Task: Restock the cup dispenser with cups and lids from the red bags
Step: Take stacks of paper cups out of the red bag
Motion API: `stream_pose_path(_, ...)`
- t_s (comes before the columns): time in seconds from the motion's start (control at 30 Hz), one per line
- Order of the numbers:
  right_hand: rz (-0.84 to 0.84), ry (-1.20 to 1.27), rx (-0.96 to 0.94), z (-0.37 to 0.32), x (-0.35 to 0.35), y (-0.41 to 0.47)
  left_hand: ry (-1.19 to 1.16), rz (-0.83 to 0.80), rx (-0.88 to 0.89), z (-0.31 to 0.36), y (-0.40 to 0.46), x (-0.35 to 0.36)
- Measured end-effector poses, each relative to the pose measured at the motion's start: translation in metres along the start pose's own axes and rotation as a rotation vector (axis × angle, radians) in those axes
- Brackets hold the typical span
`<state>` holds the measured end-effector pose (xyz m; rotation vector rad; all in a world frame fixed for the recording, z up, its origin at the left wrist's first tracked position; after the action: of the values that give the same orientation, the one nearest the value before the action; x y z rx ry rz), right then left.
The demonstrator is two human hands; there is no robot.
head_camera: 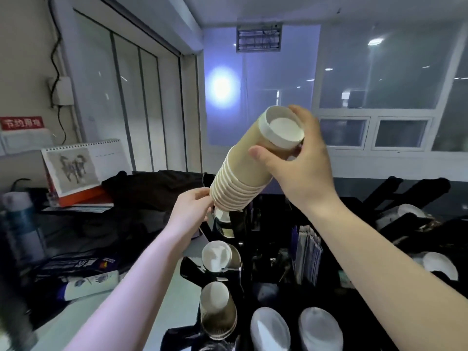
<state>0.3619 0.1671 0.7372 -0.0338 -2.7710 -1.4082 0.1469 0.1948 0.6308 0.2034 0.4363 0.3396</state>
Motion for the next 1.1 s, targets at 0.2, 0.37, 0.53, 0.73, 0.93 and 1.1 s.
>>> stream_pose_path(0.2, -0.091, -0.172, 0.025, 0.000, 0.041, 0.027, 0.134, -0.077, -0.059, -0.011, 0.015, -0.007)
stream_pose_path(0.37, -0.177, -0.257, 0.083, 0.017, 0.067, 0.033, 0.204, -0.178, -0.105, -0.026, 0.027, -0.005)
stream_pose_path(0.53, -0.220, -0.287, 0.111, 0.031, 0.079, 0.030, 0.217, -0.157, -0.023, -0.033, 0.033, -0.006)
stream_pose_path(0.73, -0.248, -0.405, 0.029, 0.029, 0.088, 0.027, 0.207, -0.100, 0.036, -0.030, 0.036, -0.009)
stream_pose_path(0.93, -0.374, -0.487, 0.097, 0.066, 0.093, -0.012, 0.219, -0.026, 0.044, -0.035, 0.033, -0.018)
stream_pose_path(1.1, -0.388, -0.505, 0.170, 0.086, 0.086, -0.027, 0.176, 0.077, 0.123, -0.030, 0.018, -0.036)
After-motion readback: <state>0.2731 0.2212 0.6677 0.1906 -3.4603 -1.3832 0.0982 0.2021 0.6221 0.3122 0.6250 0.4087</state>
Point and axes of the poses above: each hand's wrist, its own y-axis towards the middle knuckle, its own x-axis out of the palm, z = x × y, the point moved 6 cm from there along y, towards the middle knuckle, and after that the axes turned 12 degrees about y, right-handed, at the moved point
